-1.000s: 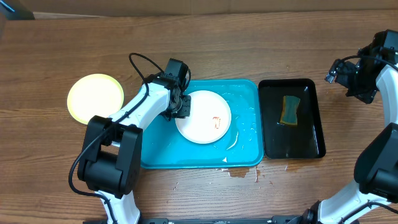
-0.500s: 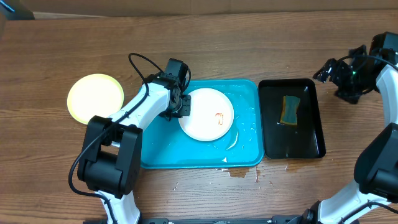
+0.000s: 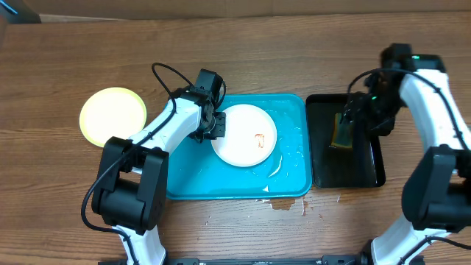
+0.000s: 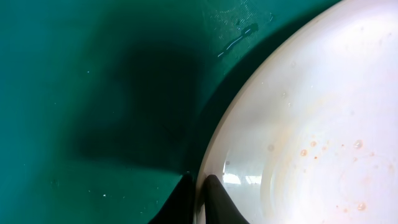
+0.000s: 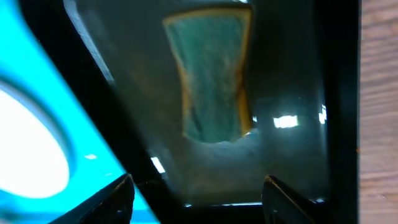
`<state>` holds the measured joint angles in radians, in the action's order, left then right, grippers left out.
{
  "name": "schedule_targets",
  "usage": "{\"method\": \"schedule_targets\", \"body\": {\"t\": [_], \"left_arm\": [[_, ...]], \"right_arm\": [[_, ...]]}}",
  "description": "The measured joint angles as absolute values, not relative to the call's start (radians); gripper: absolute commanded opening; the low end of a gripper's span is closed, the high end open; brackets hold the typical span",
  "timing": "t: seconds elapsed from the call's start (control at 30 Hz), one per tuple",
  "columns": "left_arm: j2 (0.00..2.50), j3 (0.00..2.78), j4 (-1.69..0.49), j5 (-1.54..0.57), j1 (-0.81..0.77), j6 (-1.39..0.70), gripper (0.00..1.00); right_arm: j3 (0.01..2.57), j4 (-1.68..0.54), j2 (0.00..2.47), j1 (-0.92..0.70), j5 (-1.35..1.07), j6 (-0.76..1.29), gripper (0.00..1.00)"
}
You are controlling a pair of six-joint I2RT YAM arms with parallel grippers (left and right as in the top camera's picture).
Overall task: Clean dirty plates on tray and stack at the side
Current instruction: 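Lower the right gripper into the black tray toward the sponge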
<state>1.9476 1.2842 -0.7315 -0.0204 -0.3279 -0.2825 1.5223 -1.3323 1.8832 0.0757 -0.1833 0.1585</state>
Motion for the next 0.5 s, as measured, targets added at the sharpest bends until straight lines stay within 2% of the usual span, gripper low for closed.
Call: {"method": "schedule_targets", "body": {"t": [0.1, 0.5], "left_arm": [[1.948, 1.284, -0.731, -0.018, -0.328, -0.282, 0.11], [1.948, 1.283, -0.731, -0.017, -0.328, -0.282, 0.13]], "right_arm": [[1.469, -1.277, 1.883, 0.041, -0.107, 0.195, 0.58], [1.182, -0.886, 1.883, -0.007, -0.038, 0.233, 0.56]]}}
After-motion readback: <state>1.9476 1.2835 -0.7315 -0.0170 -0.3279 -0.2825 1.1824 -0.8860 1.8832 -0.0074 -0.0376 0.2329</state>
